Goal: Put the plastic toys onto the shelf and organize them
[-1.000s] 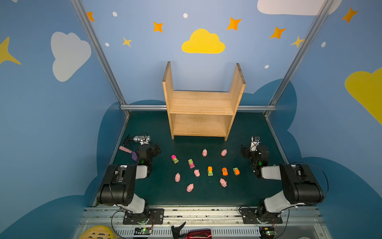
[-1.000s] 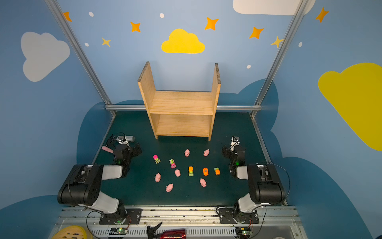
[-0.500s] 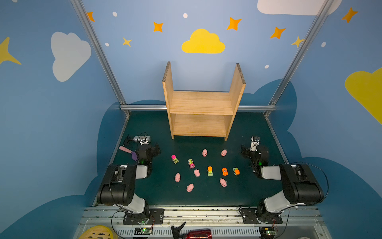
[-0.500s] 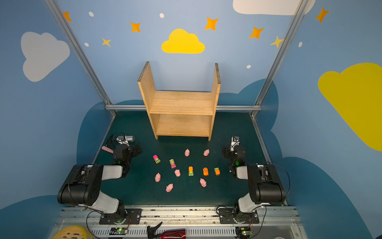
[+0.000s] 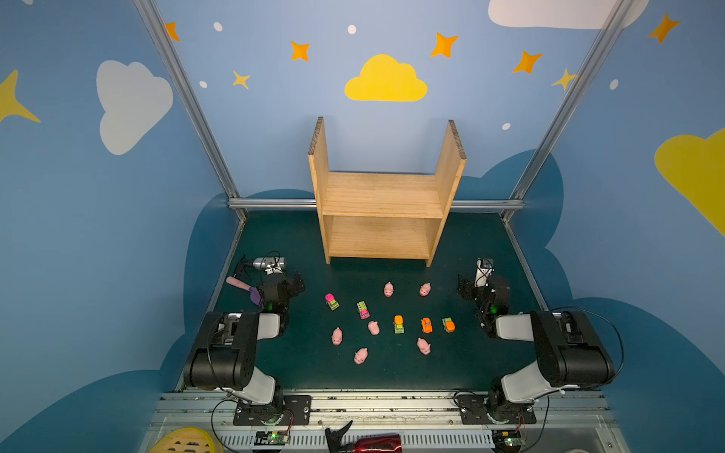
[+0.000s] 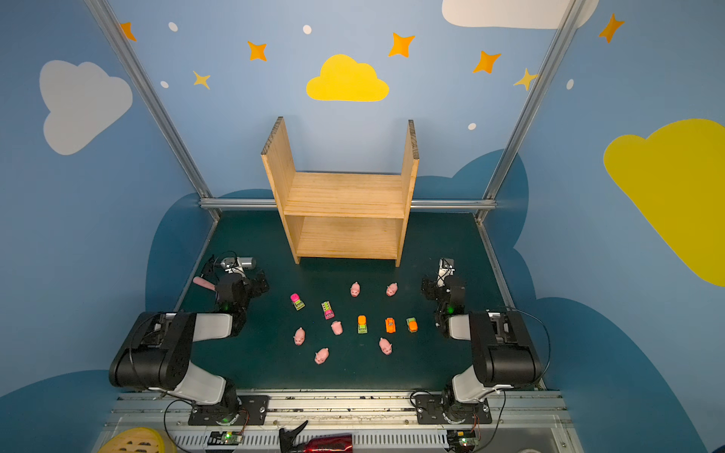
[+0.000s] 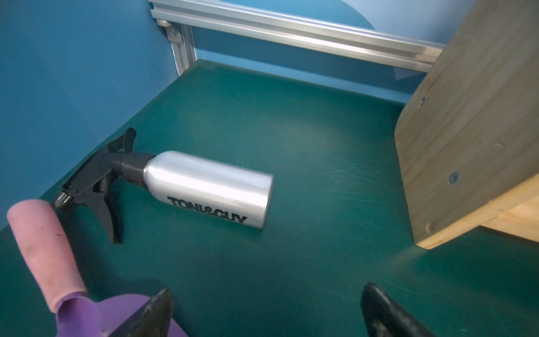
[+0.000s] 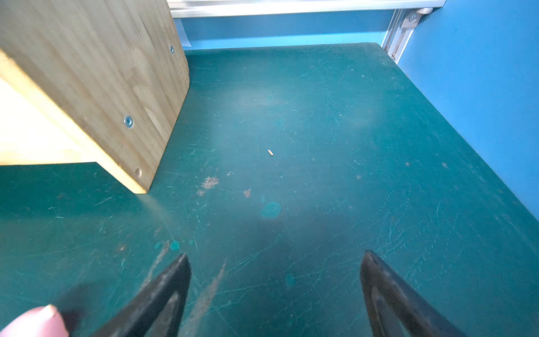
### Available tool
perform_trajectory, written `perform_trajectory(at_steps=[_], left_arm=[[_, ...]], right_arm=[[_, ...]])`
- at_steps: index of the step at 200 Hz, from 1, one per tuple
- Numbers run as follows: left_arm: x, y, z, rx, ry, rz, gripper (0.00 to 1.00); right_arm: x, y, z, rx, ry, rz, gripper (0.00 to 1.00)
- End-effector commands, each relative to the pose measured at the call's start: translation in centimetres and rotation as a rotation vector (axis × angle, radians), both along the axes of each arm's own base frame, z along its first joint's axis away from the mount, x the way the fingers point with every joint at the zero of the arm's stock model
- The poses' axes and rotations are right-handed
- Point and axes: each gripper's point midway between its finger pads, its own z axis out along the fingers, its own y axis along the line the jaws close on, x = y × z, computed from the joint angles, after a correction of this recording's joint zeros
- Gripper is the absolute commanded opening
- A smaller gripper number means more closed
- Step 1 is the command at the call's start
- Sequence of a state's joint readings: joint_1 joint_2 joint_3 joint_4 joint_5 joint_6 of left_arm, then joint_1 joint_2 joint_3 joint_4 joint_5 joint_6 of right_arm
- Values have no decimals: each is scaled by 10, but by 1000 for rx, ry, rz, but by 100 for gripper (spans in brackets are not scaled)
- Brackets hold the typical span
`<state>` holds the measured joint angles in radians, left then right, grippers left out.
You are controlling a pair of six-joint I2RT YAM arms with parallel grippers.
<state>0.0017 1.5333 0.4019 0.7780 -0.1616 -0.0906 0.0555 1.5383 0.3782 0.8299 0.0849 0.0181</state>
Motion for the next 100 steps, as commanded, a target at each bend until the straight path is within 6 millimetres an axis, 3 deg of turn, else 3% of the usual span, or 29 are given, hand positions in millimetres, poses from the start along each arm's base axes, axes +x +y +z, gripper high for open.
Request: perform_trajectory(at_steps=[1,100], left_arm=[[1,0,4,-3,-10,-5,100],[2,0,3,-6,-8,-7,100]], right_arm=[[5,1,12,0,-30,8,89],[5,1,12,1,-31,8,89]])
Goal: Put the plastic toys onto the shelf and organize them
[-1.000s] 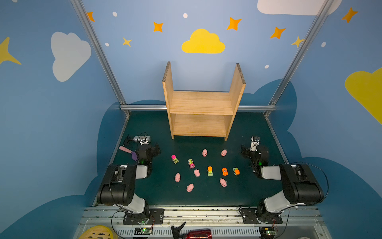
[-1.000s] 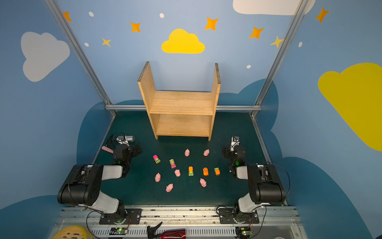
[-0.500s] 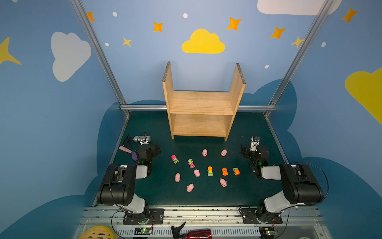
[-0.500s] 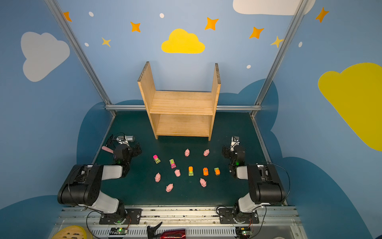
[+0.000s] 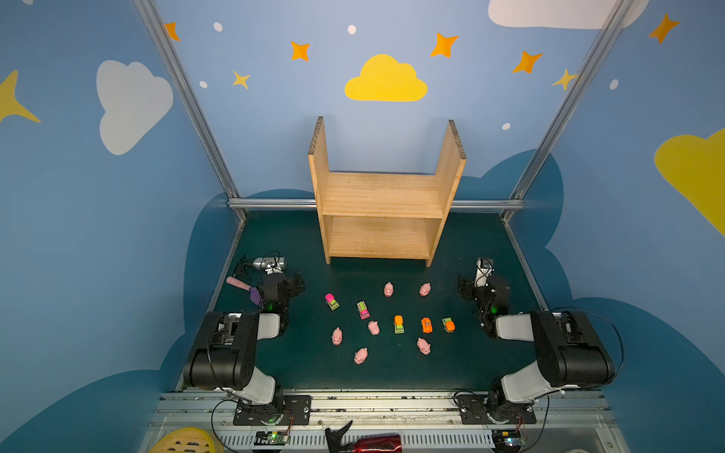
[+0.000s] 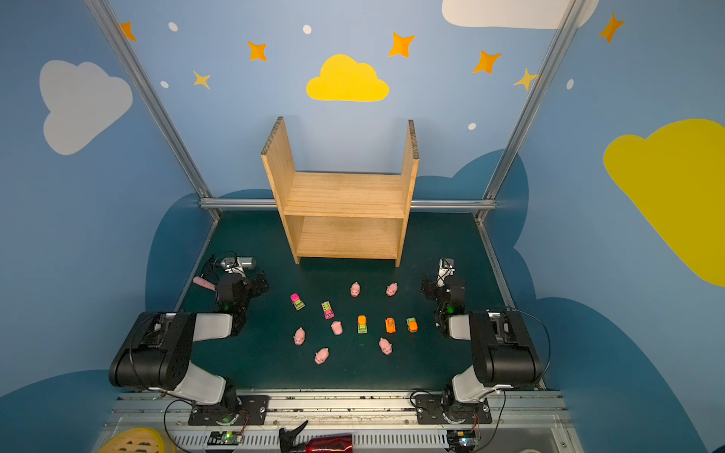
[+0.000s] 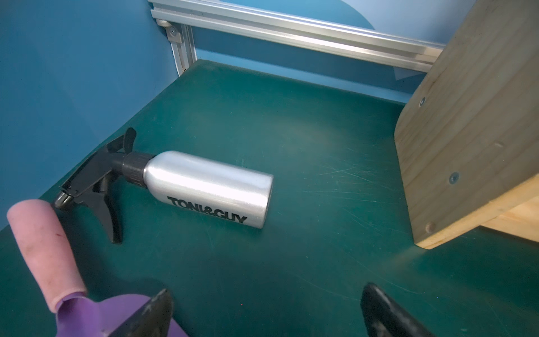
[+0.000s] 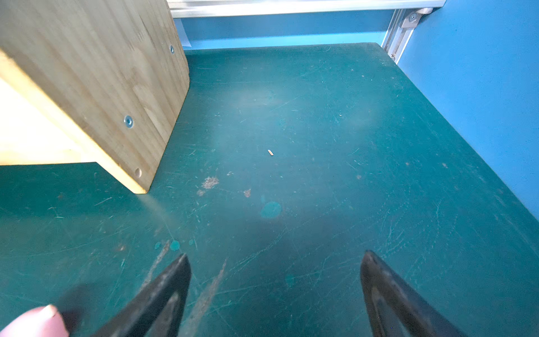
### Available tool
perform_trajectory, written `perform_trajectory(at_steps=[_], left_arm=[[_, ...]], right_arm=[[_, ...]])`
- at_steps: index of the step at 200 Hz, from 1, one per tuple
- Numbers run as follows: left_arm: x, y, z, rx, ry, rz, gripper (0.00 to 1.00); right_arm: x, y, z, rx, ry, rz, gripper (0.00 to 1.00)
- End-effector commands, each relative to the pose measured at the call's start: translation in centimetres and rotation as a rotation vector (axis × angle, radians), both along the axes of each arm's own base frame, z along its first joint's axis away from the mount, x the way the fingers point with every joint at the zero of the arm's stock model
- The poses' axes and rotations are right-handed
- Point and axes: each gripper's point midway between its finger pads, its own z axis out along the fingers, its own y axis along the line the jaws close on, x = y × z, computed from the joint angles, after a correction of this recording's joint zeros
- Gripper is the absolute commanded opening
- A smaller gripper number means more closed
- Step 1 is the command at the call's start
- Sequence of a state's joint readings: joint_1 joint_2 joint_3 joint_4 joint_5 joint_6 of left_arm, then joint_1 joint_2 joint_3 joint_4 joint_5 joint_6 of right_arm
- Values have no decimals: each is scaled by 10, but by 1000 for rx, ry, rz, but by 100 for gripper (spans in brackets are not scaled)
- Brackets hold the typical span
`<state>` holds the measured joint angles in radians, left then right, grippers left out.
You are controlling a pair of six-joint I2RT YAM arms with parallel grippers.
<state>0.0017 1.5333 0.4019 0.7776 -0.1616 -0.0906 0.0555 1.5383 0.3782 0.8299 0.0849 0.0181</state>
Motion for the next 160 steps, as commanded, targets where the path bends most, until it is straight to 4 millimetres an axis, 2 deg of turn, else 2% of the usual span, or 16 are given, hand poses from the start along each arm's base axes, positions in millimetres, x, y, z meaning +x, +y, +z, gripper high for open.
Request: perform_trajectory(at_steps=[1,83,102,115,133,148,151,160], left_arm=[[2,0,3,-7,-8,-8,100],[2,0,4,-13,-9,-12,100],[2,0,4,-12,-9,-14,100],[3,-1,7,-11,7,-22,100],[4,2,20,-8,33,-1,100],[4,1,33,8,42,2,100],[4,1,35,15,44,9,100],[1,-1,40,37,60,29,100]], right_arm=[[5,1,12,1,-32,8,89],[5,1,12,0,-32,9,89],[5,3,18,-16,-35,7,89],[7,-1,28,-38,-23,-36,88],[7,-9,36,-40,99,-119,86],[2,-15,34,23,198,-218,86],[6,-14,43,18,192,-222,86],[4,-17,50,-14,211,-290,88]])
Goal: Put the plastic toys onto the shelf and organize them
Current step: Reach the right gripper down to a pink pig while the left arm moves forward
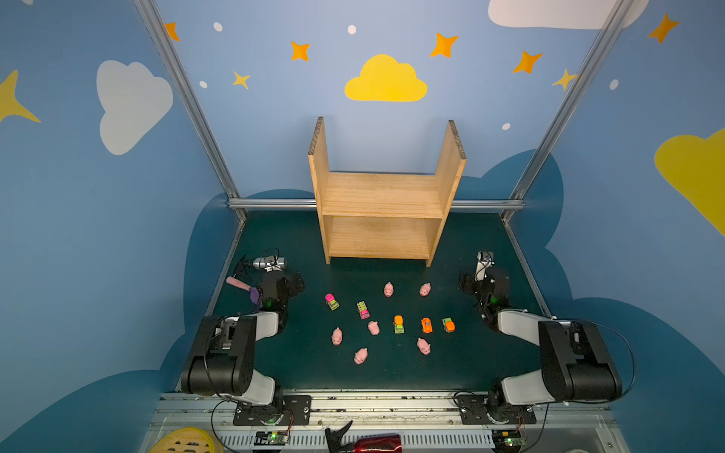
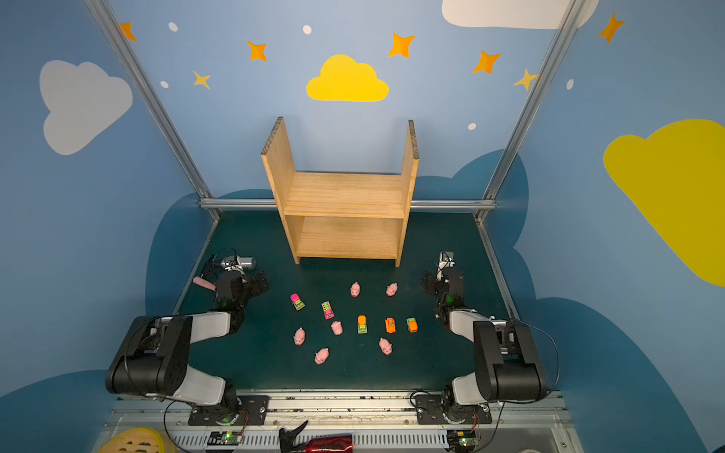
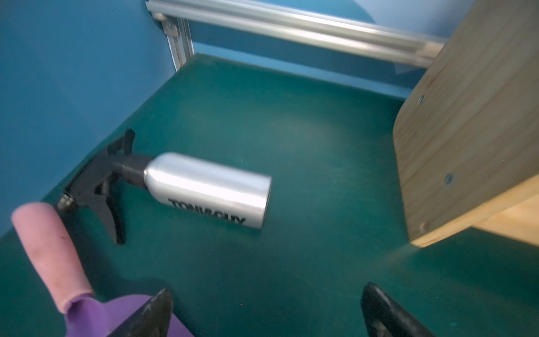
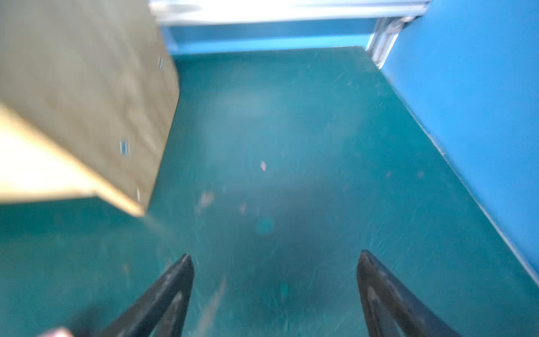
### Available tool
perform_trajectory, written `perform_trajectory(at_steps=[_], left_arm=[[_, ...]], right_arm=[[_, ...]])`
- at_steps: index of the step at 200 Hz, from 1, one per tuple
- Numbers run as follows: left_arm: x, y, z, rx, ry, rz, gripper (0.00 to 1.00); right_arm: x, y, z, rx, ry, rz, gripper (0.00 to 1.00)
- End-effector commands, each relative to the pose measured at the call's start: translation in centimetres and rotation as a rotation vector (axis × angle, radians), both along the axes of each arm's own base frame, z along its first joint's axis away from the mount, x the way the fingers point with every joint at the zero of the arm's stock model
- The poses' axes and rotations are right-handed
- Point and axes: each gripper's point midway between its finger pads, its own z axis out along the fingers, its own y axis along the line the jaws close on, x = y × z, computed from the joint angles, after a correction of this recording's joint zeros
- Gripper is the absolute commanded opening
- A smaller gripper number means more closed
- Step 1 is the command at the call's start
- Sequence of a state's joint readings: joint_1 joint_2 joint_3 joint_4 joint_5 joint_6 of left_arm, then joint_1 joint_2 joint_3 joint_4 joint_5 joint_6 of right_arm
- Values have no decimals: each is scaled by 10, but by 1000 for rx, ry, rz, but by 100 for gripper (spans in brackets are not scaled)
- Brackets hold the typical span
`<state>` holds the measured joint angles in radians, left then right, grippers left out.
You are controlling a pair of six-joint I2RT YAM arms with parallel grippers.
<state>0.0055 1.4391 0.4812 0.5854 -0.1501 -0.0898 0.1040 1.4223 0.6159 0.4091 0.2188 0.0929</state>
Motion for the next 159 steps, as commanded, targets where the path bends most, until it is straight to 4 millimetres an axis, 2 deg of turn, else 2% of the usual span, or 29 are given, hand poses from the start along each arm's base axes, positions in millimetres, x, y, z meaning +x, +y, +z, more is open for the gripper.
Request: perform_trajectory(at_steps=[1,12,36,72,97,125,128,133,159], left_arm=[[-4,-1,17,43,39,37,100],[-6,-8,23,54,44,33,100],[-13,-42,41,48,14,-44,100],[-32,-104,67,76,-4,-196,100],[-55,-144,76,40,-11,-322,100],[-84,-166,78,-30,-26,-407,100],[-88,-167,77,-38,-26,-415,100],[-93,-170,76,-54,-28,-426,100],[-118,-181,67,-102,-37,-481,100]], right_arm=[[-18,-17,2,-18,156,-198,88],[-25,-17,7,-24,203,-263,89],[-39,-2,7,2,312,-254,89],[-70,45,5,65,345,-112,88],[-94,74,3,167,333,-39,83],[-112,100,-3,278,313,14,75],[-118,100,-12,273,329,13,75],[-121,102,-16,272,332,12,74],[-128,111,-28,284,345,-1,73]])
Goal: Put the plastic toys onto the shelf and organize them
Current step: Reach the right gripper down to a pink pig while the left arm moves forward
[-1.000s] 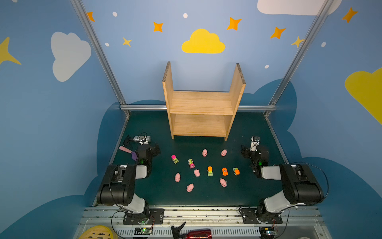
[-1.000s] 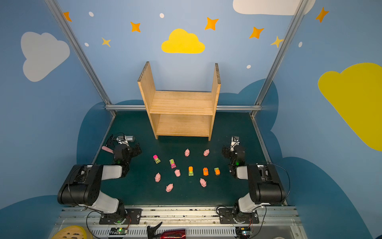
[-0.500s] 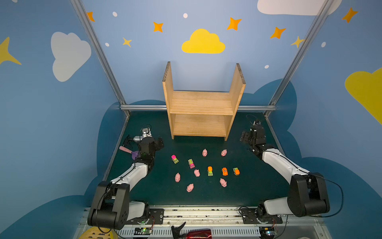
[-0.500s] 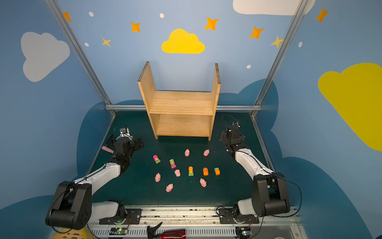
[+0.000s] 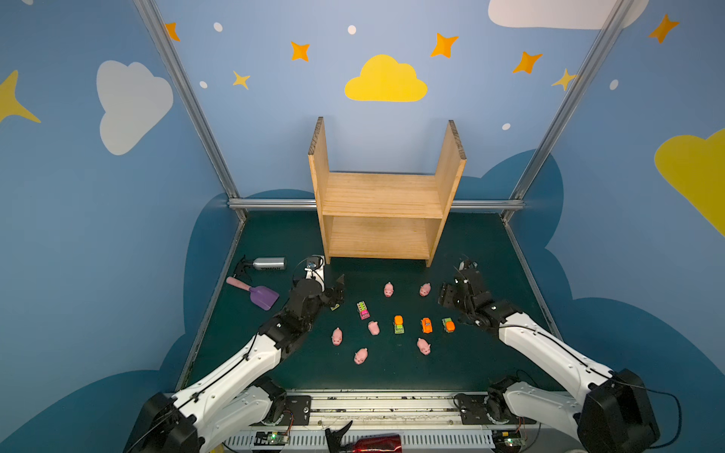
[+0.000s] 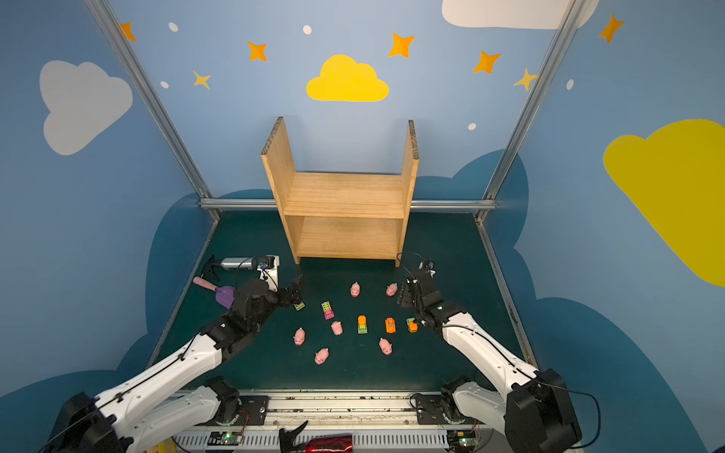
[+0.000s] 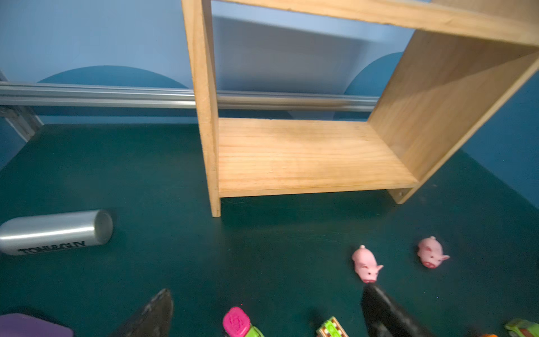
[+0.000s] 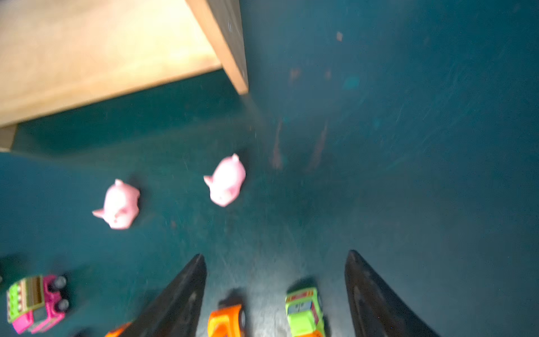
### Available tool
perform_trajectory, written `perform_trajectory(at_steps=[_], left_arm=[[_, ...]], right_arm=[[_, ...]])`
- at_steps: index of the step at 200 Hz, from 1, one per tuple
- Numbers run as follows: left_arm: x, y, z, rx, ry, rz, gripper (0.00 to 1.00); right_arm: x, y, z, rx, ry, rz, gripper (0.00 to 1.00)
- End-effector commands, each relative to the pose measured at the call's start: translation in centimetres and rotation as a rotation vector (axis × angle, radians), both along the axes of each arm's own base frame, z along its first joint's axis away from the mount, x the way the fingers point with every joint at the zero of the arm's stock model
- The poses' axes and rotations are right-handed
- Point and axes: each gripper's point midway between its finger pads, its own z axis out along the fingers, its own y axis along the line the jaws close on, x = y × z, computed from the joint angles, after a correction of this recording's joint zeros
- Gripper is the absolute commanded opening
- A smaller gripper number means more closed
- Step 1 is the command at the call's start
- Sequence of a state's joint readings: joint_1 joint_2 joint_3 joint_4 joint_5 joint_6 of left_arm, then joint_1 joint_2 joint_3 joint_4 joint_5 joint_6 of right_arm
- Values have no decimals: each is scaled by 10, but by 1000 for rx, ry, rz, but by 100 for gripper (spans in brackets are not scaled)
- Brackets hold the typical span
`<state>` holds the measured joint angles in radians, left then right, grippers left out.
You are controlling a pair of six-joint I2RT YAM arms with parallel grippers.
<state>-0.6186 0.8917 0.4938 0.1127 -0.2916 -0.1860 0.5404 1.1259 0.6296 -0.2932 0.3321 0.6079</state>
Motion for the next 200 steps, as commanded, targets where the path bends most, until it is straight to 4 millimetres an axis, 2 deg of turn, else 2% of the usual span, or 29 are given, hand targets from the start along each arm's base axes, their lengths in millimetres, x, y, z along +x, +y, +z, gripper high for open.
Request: perform_trajectory(at_steps=[1,34,64,76,80,110,168,200], left_arm=[[-23,-4,-26,-24,69,-29,100],[-39,-9,-37,-28,80,-63,100],[-41,-10,-33,-24,73,-71,100],[-42,-11,-32,-25,72,-77,100],[-42,-12,-32,-27,70,-78,100],[-43,-8,-35,1,73,-67,100],[-43,-2,-32,16,59,-45,100],[-43,1,-31,16,51,-34,100]], right_arm=[[-3,10,-7,57,6,-40,73],[1,26,-16,51,5,-55,72],[13,40,-23,45,-20,-74,72],[16,44,-33,21,-4,-78,72],[24,50,-27,30,-17,-78,72],[40,66,-34,-35,-8,-93,68],[48,65,-55,-162,64,-203,64],[47,61,-57,-204,64,-227,64]])
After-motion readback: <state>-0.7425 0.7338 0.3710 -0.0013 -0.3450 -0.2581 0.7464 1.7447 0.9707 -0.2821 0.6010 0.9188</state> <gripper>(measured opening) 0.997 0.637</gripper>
